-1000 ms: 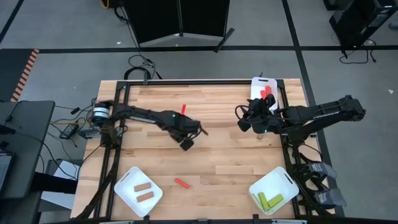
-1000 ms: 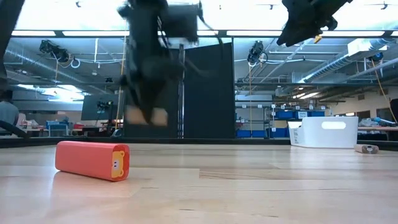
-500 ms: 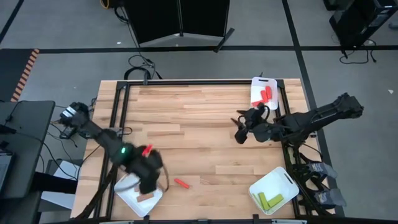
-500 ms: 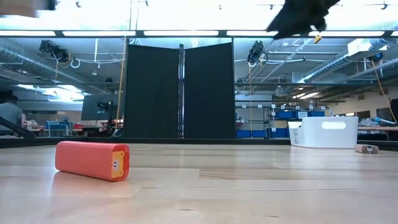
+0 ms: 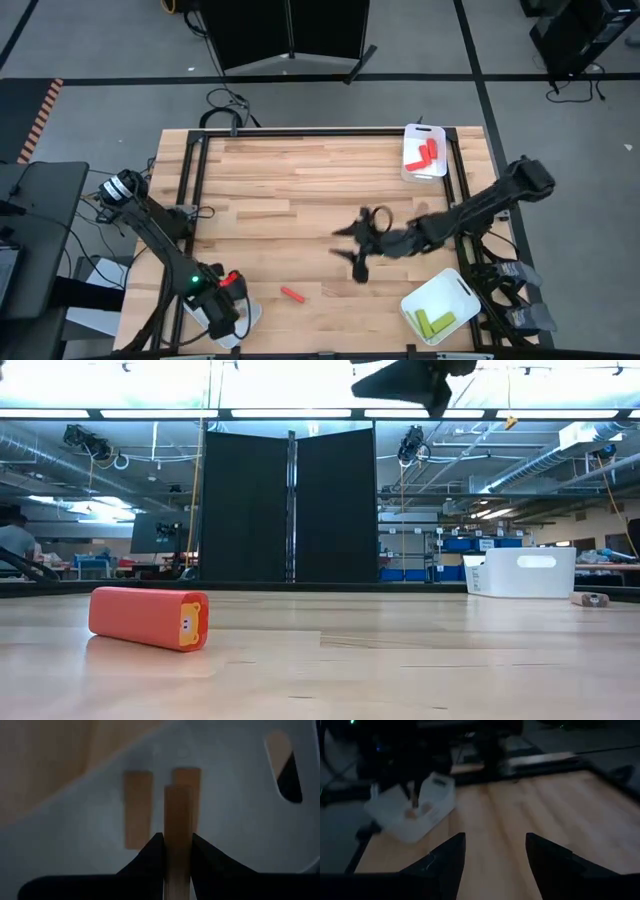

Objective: Sort blocks
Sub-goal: Put the left brown block into the bottom left bin, then put the orange block into the top right bin

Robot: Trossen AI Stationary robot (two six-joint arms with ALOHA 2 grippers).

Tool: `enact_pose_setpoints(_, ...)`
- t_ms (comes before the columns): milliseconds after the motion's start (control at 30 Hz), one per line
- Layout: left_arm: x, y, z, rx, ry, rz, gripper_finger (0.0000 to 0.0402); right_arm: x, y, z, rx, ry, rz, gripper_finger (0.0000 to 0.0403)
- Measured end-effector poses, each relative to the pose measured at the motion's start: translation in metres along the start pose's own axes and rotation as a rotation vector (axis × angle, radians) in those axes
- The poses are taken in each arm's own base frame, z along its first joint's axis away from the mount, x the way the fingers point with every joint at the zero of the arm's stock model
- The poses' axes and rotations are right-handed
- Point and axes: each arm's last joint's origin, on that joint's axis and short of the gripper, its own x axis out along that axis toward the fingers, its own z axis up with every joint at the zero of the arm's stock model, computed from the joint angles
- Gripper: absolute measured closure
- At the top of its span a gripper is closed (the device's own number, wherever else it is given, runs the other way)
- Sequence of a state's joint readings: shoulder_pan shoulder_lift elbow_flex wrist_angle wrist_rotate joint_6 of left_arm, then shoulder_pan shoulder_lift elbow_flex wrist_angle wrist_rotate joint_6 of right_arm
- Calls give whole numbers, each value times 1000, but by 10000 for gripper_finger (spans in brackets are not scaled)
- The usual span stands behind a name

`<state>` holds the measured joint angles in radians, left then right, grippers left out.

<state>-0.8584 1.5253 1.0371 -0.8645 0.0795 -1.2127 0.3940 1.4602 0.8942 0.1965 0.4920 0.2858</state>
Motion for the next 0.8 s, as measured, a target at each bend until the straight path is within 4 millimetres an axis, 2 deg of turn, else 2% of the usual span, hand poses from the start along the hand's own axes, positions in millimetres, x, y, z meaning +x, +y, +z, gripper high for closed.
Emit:
enact_pose_setpoints(33, 3, 0, -2, 1, -1, -12, 333, 6, 7, -5, -13, 17, 10, 183)
enact_pose_setpoints(100, 7, 2, -5, -24, 11, 4, 304, 20, 19, -14, -42, 53, 21, 177)
enact_pose_setpoints(333, 1, 2, -6, -56, 21, 34, 134, 71, 58, -26, -153, 152, 110, 148)
enact_pose_setpoints(467, -11, -8, -1, -9, -14, -13, 69, 100, 71, -32, -223, 265, 107, 128)
enact_pose_setpoints(600, -32, -16, 8, 56, -125, -20, 49, 121, 81, -41, -271, 377, 91, 116)
enact_pose_setpoints(800, -66, -27, 18, 170, -317, 30, 61, 144, 97, -56, -251, 429, 141, 110)
